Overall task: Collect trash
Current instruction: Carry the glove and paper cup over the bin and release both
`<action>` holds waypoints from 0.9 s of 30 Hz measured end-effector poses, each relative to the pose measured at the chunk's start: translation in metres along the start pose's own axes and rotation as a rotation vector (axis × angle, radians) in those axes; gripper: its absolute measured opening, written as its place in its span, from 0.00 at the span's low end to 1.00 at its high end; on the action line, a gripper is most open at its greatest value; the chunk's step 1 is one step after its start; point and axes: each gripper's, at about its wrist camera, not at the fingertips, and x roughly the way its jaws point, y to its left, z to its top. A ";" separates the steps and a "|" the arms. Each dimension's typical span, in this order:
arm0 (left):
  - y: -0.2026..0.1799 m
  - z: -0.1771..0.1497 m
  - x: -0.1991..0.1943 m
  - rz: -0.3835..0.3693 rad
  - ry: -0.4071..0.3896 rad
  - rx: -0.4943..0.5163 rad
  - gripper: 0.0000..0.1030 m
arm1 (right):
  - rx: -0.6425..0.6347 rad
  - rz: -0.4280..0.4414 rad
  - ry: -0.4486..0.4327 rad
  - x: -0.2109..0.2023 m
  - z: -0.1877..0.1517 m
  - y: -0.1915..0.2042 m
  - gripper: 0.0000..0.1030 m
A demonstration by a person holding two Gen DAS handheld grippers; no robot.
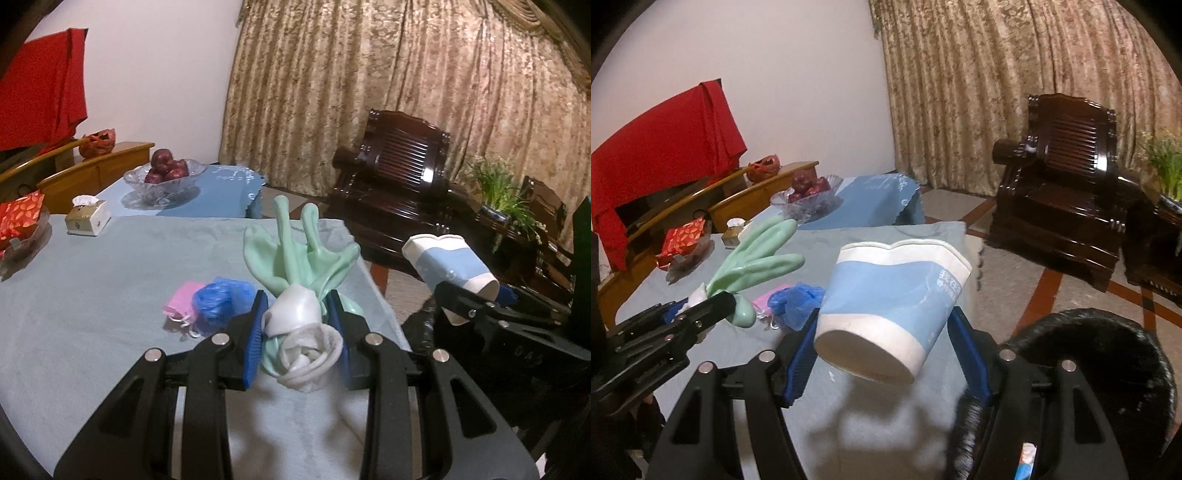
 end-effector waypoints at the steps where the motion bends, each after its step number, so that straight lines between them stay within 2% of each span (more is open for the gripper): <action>1: -0.004 0.000 -0.001 -0.006 -0.001 0.003 0.31 | 0.008 -0.007 -0.005 -0.006 -0.001 -0.005 0.65; 14: -0.083 -0.009 0.000 -0.156 0.013 0.071 0.31 | 0.077 -0.167 -0.030 -0.069 -0.024 -0.081 0.65; 27: -0.170 -0.028 0.031 -0.297 0.077 0.168 0.31 | 0.152 -0.292 -0.029 -0.106 -0.051 -0.147 0.65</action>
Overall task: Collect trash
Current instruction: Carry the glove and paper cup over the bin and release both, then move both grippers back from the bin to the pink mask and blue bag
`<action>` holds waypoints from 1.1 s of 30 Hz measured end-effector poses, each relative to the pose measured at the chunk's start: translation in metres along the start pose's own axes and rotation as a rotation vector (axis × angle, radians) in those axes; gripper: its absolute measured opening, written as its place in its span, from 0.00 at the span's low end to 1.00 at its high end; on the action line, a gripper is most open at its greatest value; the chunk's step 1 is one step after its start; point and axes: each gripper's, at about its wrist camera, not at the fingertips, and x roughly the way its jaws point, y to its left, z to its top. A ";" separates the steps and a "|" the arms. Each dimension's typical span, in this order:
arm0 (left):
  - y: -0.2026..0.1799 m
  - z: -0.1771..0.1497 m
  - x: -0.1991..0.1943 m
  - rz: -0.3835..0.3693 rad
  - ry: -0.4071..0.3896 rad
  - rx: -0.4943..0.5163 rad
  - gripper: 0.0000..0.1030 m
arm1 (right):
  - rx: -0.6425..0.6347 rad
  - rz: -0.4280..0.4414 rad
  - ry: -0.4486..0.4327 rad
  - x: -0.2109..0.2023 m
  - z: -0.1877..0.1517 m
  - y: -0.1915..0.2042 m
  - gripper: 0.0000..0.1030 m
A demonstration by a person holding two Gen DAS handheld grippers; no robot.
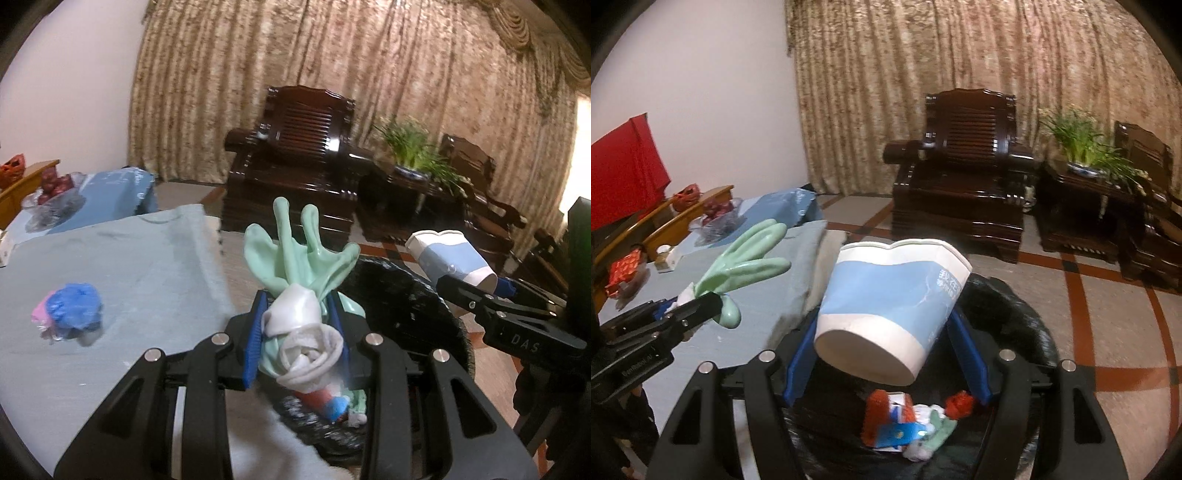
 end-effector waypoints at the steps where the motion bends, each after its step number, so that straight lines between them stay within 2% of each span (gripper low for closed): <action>1: -0.004 -0.001 0.003 -0.006 0.003 0.004 0.31 | 0.005 -0.009 0.002 0.000 -0.001 -0.005 0.65; 14: -0.046 -0.010 0.062 -0.100 0.088 0.069 0.34 | 0.046 -0.090 0.058 0.011 -0.020 -0.051 0.65; 17: -0.048 -0.011 0.070 -0.117 0.103 0.070 0.39 | 0.046 -0.101 0.076 0.014 -0.026 -0.055 0.67; 19: -0.048 -0.011 0.072 -0.123 0.104 0.073 0.52 | 0.049 -0.109 0.085 0.016 -0.029 -0.058 0.67; 21: -0.047 -0.010 0.071 -0.123 0.098 0.075 0.56 | 0.048 -0.121 0.093 0.016 -0.032 -0.060 0.72; 23: -0.042 -0.008 0.069 -0.119 0.095 0.071 0.59 | 0.048 -0.126 0.094 0.017 -0.033 -0.061 0.85; 26: -0.032 -0.003 0.062 -0.107 0.084 0.056 0.66 | 0.049 -0.119 0.087 0.015 -0.031 -0.059 0.92; 30: -0.019 0.002 0.047 -0.083 0.063 0.047 0.77 | 0.061 -0.099 0.072 0.010 -0.029 -0.051 0.94; 33: -0.005 0.004 0.031 -0.059 0.049 0.036 0.81 | 0.068 -0.078 0.058 0.005 -0.026 -0.044 0.94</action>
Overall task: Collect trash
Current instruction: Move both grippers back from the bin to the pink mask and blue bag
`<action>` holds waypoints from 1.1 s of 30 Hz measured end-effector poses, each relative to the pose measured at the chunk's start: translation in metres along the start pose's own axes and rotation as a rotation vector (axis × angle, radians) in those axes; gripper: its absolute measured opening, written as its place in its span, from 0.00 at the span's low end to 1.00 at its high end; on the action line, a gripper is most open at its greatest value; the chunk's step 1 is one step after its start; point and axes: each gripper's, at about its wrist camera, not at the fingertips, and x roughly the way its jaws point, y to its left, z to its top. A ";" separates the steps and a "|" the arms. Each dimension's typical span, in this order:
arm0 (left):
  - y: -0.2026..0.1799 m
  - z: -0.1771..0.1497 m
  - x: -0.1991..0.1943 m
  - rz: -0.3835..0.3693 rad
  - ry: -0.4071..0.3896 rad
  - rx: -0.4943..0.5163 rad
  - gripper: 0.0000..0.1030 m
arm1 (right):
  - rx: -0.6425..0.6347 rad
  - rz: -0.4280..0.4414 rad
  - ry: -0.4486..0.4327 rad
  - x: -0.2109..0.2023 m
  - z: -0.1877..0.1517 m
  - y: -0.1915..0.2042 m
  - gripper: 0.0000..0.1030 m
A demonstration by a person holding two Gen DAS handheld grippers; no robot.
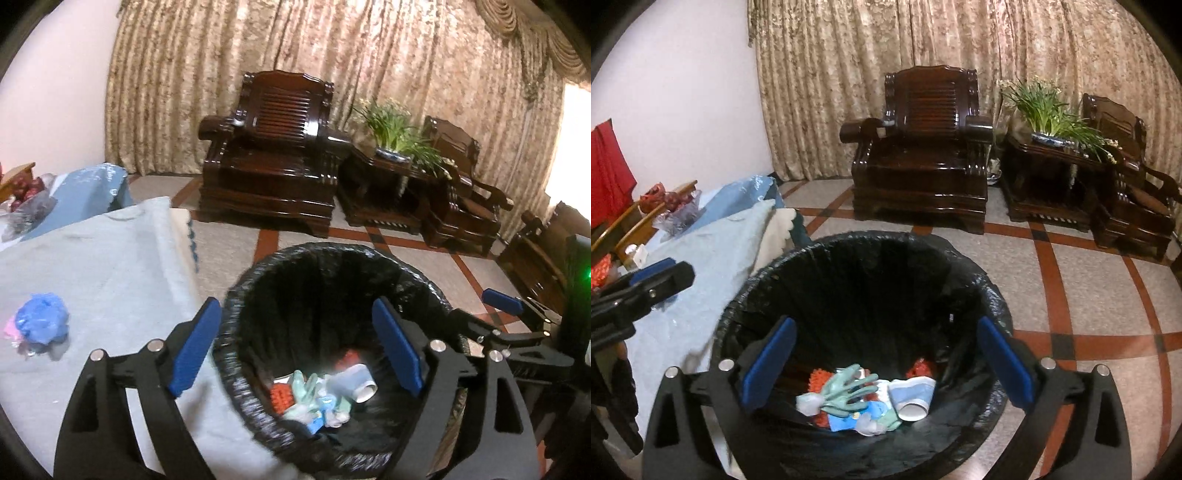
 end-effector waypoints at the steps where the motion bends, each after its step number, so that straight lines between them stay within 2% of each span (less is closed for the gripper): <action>1: 0.007 -0.001 -0.008 0.012 -0.007 -0.008 0.83 | -0.001 0.009 -0.004 -0.002 0.001 0.004 0.94; 8: 0.045 0.000 -0.051 0.108 -0.050 -0.040 0.86 | -0.035 0.080 -0.034 -0.008 0.011 0.042 0.94; 22: 0.154 -0.020 -0.132 0.342 -0.108 -0.171 0.87 | -0.171 0.262 -0.036 0.013 0.024 0.168 0.94; 33: 0.219 -0.039 -0.161 0.485 -0.111 -0.248 0.87 | -0.219 0.342 -0.001 0.048 0.026 0.244 0.94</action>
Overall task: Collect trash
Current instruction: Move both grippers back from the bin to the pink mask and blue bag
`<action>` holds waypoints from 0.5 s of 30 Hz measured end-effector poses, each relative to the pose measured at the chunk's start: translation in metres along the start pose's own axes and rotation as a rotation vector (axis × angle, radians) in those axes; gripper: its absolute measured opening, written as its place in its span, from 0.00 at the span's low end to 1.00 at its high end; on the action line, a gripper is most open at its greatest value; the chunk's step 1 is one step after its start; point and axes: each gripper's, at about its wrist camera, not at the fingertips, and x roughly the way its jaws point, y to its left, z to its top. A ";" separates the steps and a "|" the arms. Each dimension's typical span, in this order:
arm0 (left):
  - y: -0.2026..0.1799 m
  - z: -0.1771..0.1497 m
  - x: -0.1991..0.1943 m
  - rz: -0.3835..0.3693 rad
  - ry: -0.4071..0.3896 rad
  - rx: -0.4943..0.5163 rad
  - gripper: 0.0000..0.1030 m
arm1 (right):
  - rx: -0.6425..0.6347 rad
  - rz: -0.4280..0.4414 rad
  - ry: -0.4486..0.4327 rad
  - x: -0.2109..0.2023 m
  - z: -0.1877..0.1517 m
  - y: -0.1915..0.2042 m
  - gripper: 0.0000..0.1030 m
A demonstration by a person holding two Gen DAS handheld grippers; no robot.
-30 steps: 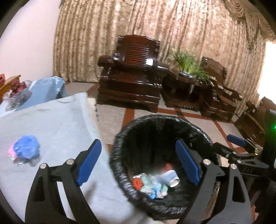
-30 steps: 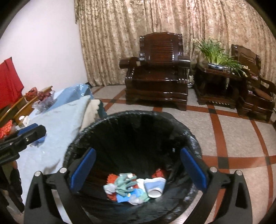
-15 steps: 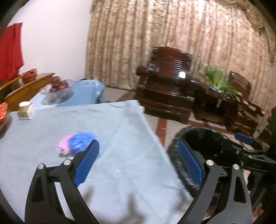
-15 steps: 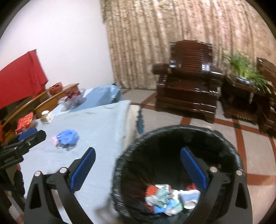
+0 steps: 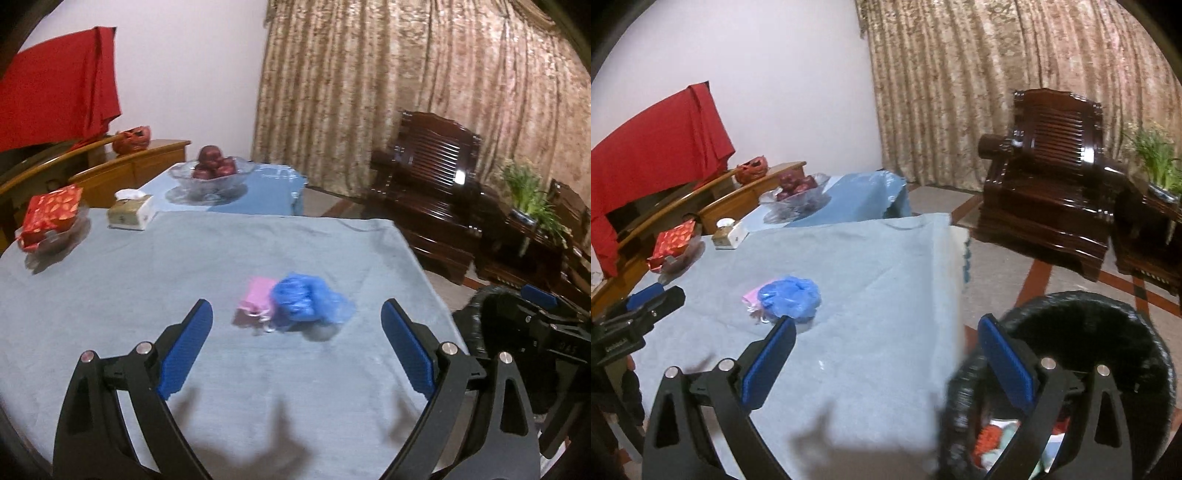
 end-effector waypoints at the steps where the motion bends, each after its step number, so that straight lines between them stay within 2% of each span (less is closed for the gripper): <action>1: 0.005 0.000 0.003 0.012 0.001 -0.003 0.87 | -0.002 0.005 0.001 0.006 0.001 0.005 0.94; 9: 0.050 0.000 0.027 0.084 0.030 -0.059 0.87 | -0.044 0.053 0.050 0.066 0.008 0.051 0.94; 15: 0.070 -0.002 0.045 0.114 0.049 -0.069 0.87 | -0.075 0.076 0.100 0.110 0.007 0.078 0.94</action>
